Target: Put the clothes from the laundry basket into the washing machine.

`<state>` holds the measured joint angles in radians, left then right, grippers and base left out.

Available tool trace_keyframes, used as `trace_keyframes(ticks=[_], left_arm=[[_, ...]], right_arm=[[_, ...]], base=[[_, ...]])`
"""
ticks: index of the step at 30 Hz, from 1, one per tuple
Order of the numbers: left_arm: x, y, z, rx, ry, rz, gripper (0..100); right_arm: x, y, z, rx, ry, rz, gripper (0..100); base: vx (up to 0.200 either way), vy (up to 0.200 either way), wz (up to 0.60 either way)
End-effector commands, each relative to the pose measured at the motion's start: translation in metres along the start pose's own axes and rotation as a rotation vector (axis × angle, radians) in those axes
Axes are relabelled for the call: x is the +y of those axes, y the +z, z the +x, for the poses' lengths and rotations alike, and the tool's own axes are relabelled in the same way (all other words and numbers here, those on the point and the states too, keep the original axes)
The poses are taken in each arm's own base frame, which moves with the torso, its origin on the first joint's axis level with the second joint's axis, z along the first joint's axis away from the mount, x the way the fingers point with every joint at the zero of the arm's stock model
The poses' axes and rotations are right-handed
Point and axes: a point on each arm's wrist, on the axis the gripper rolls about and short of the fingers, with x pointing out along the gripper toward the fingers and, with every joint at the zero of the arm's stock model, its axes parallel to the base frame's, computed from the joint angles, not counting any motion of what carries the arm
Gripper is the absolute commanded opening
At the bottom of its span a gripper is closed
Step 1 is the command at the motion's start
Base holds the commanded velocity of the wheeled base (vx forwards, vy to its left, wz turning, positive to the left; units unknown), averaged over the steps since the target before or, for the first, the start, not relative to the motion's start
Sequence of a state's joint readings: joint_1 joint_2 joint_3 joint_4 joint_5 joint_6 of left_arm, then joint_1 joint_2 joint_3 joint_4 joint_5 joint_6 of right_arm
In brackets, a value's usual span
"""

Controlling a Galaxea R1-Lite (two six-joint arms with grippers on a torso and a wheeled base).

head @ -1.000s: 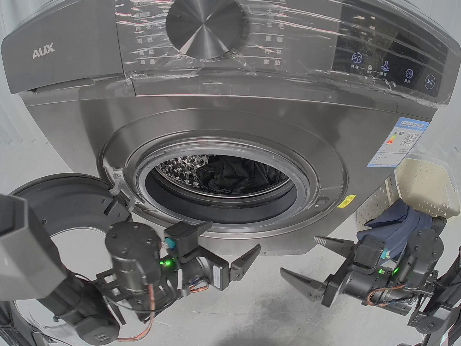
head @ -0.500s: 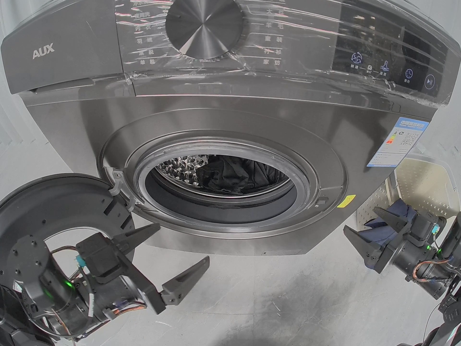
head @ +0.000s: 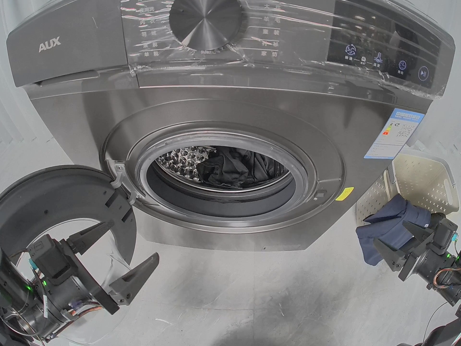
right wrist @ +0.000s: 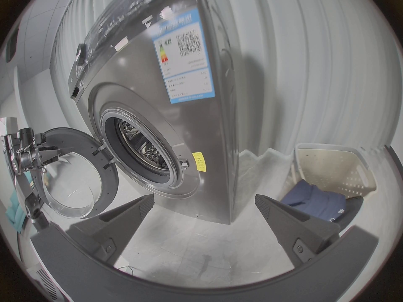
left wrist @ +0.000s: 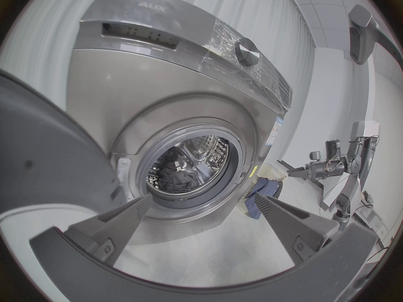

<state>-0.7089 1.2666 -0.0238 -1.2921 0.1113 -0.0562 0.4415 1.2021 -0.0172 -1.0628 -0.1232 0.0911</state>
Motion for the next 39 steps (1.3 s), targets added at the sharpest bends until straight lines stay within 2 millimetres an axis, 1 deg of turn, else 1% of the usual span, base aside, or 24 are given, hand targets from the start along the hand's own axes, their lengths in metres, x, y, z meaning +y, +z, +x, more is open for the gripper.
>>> trace_keyframes(ticks=[1,5,7,8,11,16,17,23,26,27,30,31,32,34,35,38,39], left_arm=[[0.01,0.008,-0.025,-0.056,0.065,0.005,100],[0.013,0.008,-0.039,-0.041,0.083,0.008,100],[0.015,0.006,-0.049,-0.026,0.101,0.01,100],[0.015,0.006,-0.049,-0.024,0.101,0.008,100],[0.018,0.003,-0.061,-0.008,0.132,0.003,100],[0.021,-0.001,-0.074,0.01,0.183,0.009,100],[0.021,-0.001,-0.074,0.01,0.186,0.009,100],[0.026,-0.007,-0.091,0.03,0.305,0.018,100],[0.026,-0.012,-0.101,0.044,0.354,0.017,100],[0.026,-0.016,-0.109,0.046,0.386,0.015,100],[0.022,-0.021,-0.123,0.014,0.409,0.018,100],[0.022,-0.021,-0.123,0.014,0.409,0.018,100],[0.019,-0.027,-0.134,-0.008,0.409,0.017,100],[0.015,-0.036,-0.143,-0.01,0.399,0.024,100],[0.014,-0.038,-0.144,-0.006,0.398,0.025,100],[0.007,-0.056,-0.155,0.033,0.432,0.04,100],[0.006,-0.058,-0.156,0.038,0.456,0.04,100]], right_arm=[[-0.007,0.007,-0.024,-0.093,-0.057,0.022,100],[-0.01,0.007,-0.03,-0.106,-0.085,0.024,100],[-0.011,0.005,-0.037,-0.1,-0.09,0.023,100],[-0.011,0.005,-0.037,-0.099,-0.09,0.022,100],[-0.013,0.0,-0.051,-0.077,-0.101,0.022,100],[-0.017,-0.011,-0.072,-0.049,-0.136,0.009,100],[-0.017,-0.012,-0.073,-0.048,-0.138,0.009,100],[-0.021,-0.023,-0.096,-0.076,-0.218,0.015,100],[-0.021,-0.029,-0.107,-0.099,-0.261,0.007,100],[-0.021,-0.034,-0.114,-0.119,-0.282,-0.003,100],[-0.019,-0.045,-0.126,-0.14,-0.296,-0.005,100],[-0.019,-0.045,-0.126,-0.14,-0.296,-0.005,100],[-0.018,-0.055,-0.133,-0.143,-0.307,-0.005,100],[-0.018,-0.065,-0.138,-0.125,-0.322,0.002,100],[-0.018,-0.066,-0.138,-0.118,-0.325,0.004,100],[-0.019,-0.065,-0.137,-0.121,-0.358,0.013,100],[-0.019,-0.065,-0.137,-0.121,-0.377,0.009,100]], base=[[-0.2,0.0,0.0],[-0.2,0.0,0.0],[-0.2,0.0,0.0],[-0.2,0.0,0.0],[-0.2,0.0,0.0],[0.0,0.0,0.0],[0.0,0.0,0.0],[-0.2,0.0,0.0],[0.0,0.0,0.0],[-0.2,0.0,0.0],[-0.2,0.0,0.0],[-0.2,0.0,0.0],[-0.2,0.0,0.0],[0.0,0.0,0.0],[0.0,0.0,0.0],[0.0,0.0,0.0],[0.0,0.0,0.0]])
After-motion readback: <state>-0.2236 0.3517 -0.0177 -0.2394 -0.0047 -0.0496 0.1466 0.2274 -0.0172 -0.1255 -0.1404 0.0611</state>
